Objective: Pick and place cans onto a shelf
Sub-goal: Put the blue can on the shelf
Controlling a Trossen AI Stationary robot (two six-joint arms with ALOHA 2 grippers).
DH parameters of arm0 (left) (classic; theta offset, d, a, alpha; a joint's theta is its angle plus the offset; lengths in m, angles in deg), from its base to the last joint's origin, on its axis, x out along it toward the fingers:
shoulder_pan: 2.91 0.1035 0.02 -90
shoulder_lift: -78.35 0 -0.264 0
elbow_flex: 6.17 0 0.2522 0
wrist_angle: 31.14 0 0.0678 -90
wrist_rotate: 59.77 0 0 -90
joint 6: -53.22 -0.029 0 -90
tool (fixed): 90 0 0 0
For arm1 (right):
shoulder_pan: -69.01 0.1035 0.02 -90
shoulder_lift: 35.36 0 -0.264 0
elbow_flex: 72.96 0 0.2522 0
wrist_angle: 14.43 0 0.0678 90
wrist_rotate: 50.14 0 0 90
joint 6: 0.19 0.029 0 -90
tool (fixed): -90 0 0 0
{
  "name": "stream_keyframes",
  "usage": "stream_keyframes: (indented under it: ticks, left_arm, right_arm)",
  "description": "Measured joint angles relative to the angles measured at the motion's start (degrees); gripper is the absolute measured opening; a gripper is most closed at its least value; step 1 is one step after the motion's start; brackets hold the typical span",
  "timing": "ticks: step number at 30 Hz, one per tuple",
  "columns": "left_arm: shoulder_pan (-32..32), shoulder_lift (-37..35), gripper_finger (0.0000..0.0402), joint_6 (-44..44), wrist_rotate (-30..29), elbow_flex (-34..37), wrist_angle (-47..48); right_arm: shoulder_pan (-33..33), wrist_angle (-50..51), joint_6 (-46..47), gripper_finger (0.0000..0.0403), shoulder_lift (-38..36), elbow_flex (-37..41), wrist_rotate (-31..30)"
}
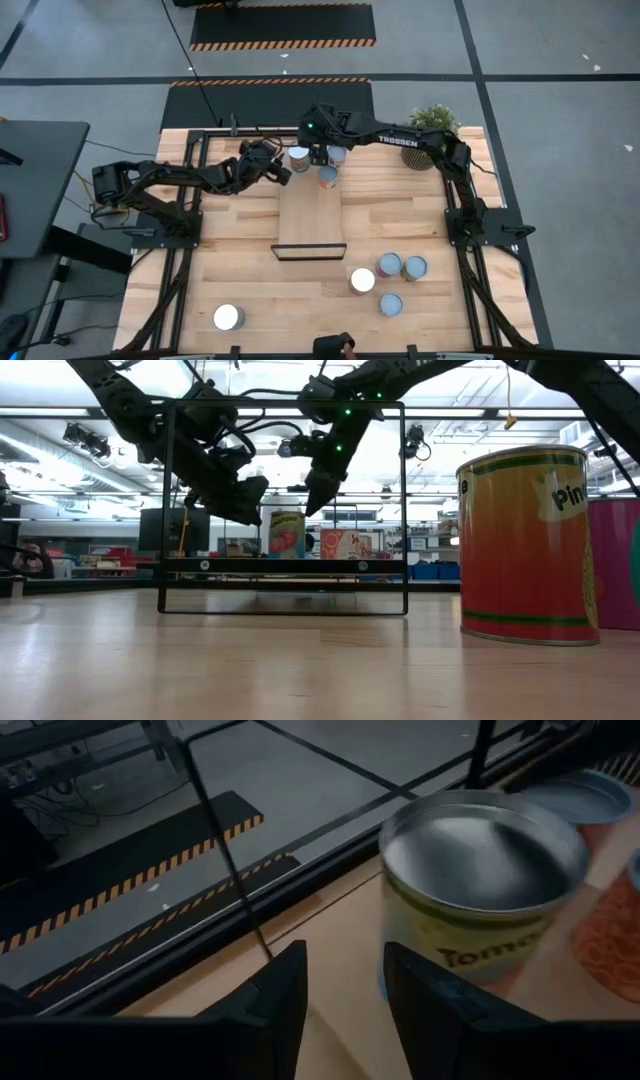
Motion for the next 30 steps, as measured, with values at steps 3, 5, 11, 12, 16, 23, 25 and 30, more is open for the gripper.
stream_keyframes:
  ticks: [3,5,11,12,16,23,25,30]
  left_arm:
    - [0.97,0.00,0.0142,-0.02,0.61,0.00,-0.20]
    - [1.59,0.00,0.0142,-0.02,2.01,0.00,-0.14]
    - [2.64,0.00,0.0142,-0.75,2.75,0.00,-0.13]
    - [2.76,0.00,0.0142,-0.74,2.75,0.00,-0.13]
    - [3.05,0.00,0.0142,-0.75,2.79,-0.02,-0.15]
    - [3.27,-1.83,0.0142,-4.15,4.26,0.04,2.59]
    - [3.26,-2.99,0.0142,-4.45,4.90,-0.04,3.84]
    - [3.13,-3.96,0.0142,-4.42,11.11,0.00,6.02]
  right_arm:
    - [0.79,0.21,0.81,0.0373,0.00,0.00,1.17]
    - [1.51,0.29,1.03,0.0373,0.00,0.04,1.16]
    - [3.26,2.06,3.64,0.0373,0.00,0.09,1.19]
    - [3.58,2.39,4.24,0.0373,0.00,0.09,1.20]
    - [4.77,2.72,6.08,0.0373,0.00,0.09,1.42]
    - [5.05,4.91,6.43,0.0373,0.00,0.09,-1.75]
    - [4.20,4.87,6.40,0.0373,0.00,0.09,-3.18]
    - [1.35,2.99,6.77,0.0373,0.00,0.09,-2.99]
